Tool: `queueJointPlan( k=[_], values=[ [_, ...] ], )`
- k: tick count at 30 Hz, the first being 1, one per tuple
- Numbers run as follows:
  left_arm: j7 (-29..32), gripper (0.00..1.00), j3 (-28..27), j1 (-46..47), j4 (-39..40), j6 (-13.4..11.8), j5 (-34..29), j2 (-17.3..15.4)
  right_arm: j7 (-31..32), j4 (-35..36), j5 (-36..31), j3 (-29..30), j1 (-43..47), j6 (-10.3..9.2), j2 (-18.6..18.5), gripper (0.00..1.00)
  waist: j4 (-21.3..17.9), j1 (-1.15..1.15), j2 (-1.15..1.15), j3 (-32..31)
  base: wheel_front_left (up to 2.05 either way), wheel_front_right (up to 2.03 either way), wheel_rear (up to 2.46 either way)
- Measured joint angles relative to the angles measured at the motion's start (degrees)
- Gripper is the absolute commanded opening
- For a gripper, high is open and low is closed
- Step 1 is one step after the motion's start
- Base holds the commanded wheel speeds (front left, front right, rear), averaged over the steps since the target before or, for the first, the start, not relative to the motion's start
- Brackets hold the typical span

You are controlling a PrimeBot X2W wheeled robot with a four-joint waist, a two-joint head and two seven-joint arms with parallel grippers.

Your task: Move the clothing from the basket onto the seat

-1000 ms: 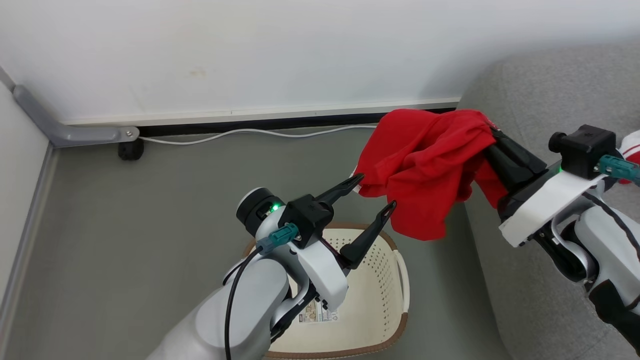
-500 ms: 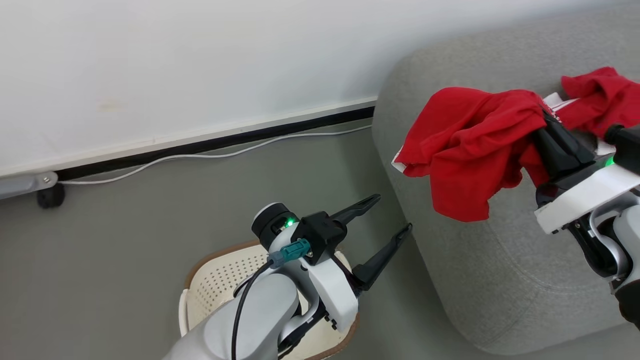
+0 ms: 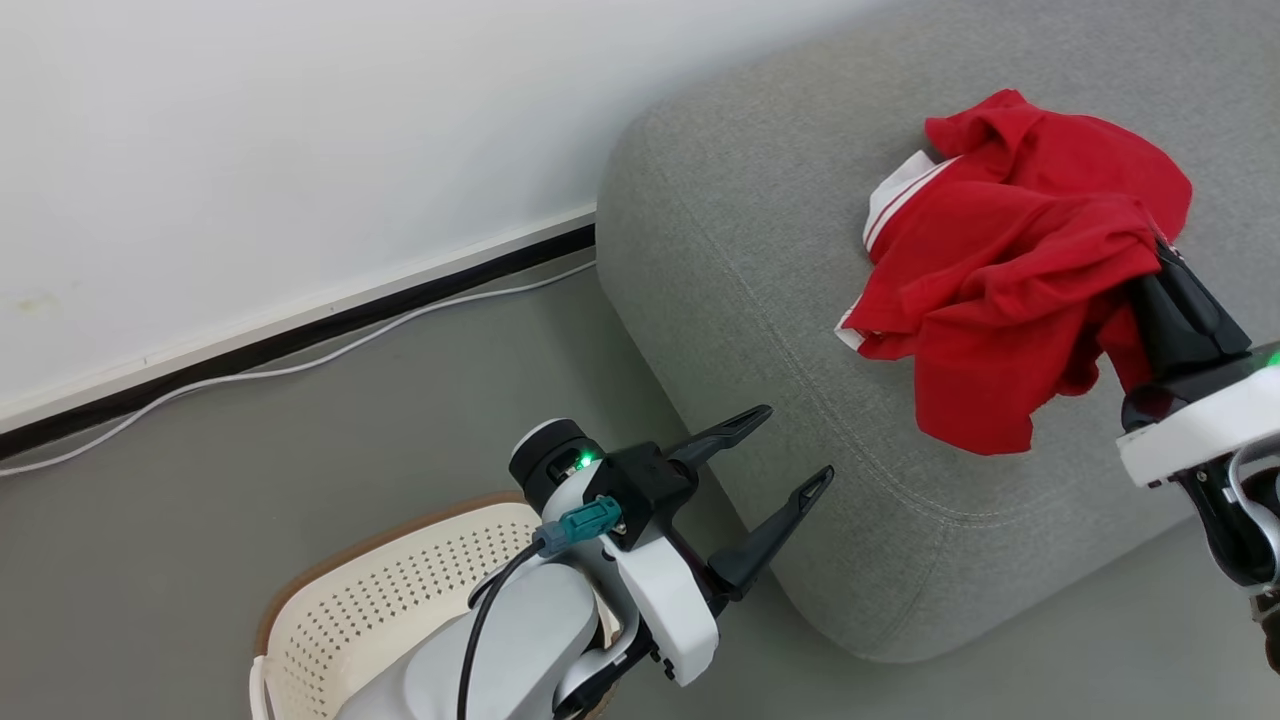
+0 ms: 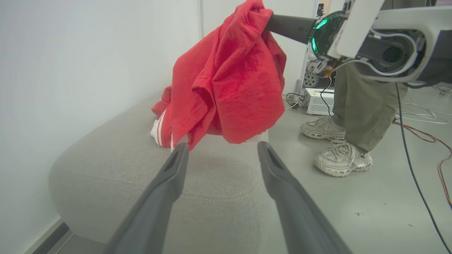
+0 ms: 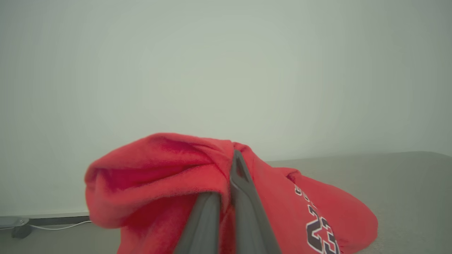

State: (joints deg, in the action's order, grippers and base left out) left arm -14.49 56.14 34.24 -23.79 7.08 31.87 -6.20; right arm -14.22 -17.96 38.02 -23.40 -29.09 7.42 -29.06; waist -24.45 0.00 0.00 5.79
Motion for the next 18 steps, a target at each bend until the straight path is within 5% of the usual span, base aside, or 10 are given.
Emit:
queueJointPlan(
  k=[12, 18],
  values=[
    [0.0, 1.0, -1.6, -1.6, 1.4, 0.0, -0.2, -0.2, 0.0, 4.1, -4.0, 11.4, 9.2, -0.01, 2.2, 0.0, -4.0, 0.0, 0.0, 1.5, 0.0, 0.0, 0.0],
    [0.0, 1.0, -0.9, -1.0, 2.7, 0.0, -1.0, -0.2, 0.0, 5.4, -7.6, 22.6, 10.0, -0.01, 3.6, 0.0, -3.7, 0.0, 0.0, 5.2, 0.0, 0.0, 0.0]
  ],
)
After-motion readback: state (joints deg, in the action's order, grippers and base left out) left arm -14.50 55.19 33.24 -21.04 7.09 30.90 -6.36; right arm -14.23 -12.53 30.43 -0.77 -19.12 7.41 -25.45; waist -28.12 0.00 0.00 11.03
